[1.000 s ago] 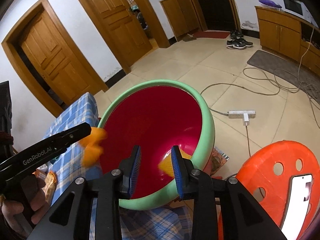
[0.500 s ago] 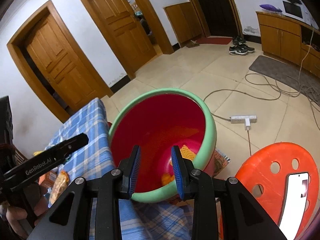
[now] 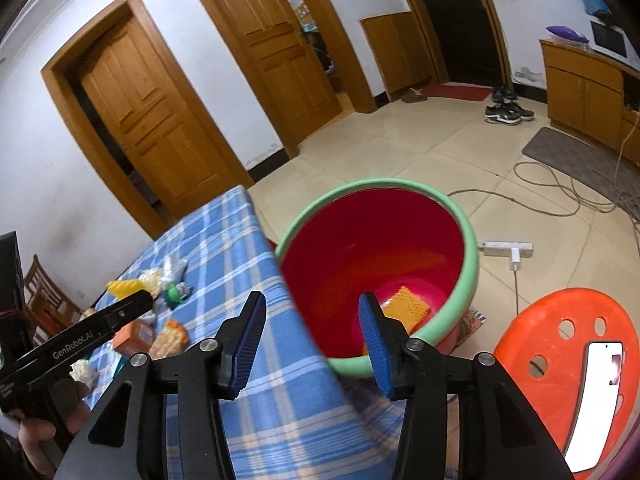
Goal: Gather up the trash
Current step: 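Drop the orange bag into the red bucket with the left tool, then grasp the crumpled white paper with the left tool while the right tool grasps the bread snack bag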
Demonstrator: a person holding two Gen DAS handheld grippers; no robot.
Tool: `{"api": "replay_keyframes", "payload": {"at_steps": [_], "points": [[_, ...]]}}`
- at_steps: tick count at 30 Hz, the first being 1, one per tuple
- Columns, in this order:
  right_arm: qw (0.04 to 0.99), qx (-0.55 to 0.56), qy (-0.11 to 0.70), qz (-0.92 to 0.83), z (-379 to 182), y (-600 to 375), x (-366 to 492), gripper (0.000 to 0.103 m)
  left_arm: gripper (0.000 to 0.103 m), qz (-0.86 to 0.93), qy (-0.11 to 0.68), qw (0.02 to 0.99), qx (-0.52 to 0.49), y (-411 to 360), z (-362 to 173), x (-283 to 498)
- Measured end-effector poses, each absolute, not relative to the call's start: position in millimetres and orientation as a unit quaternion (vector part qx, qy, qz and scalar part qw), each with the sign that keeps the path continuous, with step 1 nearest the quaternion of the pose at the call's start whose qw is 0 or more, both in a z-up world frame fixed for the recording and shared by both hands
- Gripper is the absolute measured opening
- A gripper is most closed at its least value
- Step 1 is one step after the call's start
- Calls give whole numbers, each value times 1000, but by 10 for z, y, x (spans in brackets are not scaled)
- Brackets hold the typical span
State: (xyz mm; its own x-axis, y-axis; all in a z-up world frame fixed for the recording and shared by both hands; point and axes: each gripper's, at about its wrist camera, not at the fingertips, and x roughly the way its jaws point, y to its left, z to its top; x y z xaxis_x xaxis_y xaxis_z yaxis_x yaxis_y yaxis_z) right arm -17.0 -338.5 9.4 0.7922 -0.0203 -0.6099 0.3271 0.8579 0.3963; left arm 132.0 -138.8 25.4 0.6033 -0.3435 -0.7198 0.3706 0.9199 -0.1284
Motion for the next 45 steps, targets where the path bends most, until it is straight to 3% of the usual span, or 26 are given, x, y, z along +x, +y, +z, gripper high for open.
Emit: {"api": "replay_keyframes", "payload": {"at_steps": [30,45], "points": [[906,193,377,-11,72,-2128,297,62,76,-3,397,918,-2,815,10,1415],[891,159,425,6,-125,-1642,615,62,76,24,422,906,-30,1149,-368,1580]]}}
